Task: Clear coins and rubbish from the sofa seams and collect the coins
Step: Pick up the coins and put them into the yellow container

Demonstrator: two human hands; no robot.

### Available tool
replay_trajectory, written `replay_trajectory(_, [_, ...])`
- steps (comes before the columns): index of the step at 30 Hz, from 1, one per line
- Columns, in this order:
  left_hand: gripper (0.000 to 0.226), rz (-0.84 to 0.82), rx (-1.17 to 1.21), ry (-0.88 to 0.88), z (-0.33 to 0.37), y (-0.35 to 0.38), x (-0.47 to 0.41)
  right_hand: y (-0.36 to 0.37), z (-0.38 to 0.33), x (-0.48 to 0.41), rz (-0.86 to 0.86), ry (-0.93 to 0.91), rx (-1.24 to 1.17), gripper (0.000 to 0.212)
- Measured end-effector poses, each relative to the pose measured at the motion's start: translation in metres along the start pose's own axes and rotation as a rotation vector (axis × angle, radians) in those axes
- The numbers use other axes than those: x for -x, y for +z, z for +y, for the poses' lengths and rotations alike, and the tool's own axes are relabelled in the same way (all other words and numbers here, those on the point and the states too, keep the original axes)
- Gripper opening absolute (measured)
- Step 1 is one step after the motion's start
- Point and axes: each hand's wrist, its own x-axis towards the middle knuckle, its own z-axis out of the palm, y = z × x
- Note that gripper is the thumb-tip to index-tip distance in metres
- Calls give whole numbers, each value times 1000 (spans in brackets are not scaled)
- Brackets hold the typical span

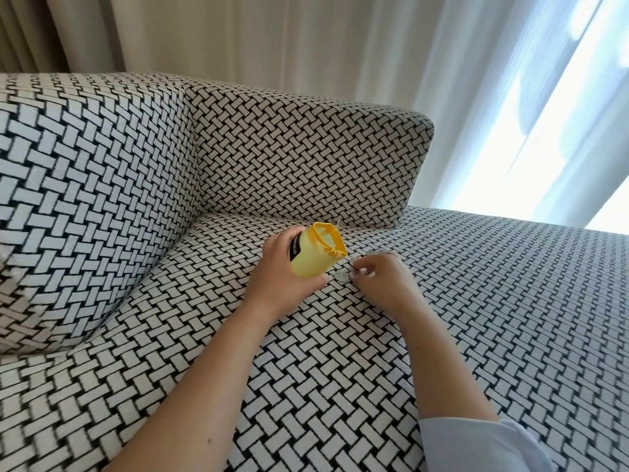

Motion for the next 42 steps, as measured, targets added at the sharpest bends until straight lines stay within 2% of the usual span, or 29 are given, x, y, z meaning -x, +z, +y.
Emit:
replay_trajectory(8, [84,2,-14,2,1,0,1,2,-6,1,8,12,16,23])
replay_trajectory(20, [85,1,-28,11,0,1,0,-4,-9,5,16,83,-179,16])
replay_trajectory(26, [85,-12,-24,-3,0,1,0,-14,-26,9,318,-48,-659,12])
replay_trajectory(28, [84,-24,-19,-7,1,1,1,-15,-36,11,285,-109,-755,14])
replay_trajectory(31, [82,-41,-4,-24,2,1,2,-9,-42,13,226,-160,-734,14])
replay_trajectory(35, [82,-39,-7,-26,1,2,1,-7,-33,10,331,-136,-865,10])
replay_trajectory(38, [84,-18,0,-22,0,2,0,-3,-19,4,313,-24,-627,22])
replay_trajectory(40, [85,-4,1,-19,0,2,0,4,-11,2,169,25,-369,31])
replay_trajectory(42, [86,0,7,-15,0,2,0,11,-8,1,41,11,-178,32])
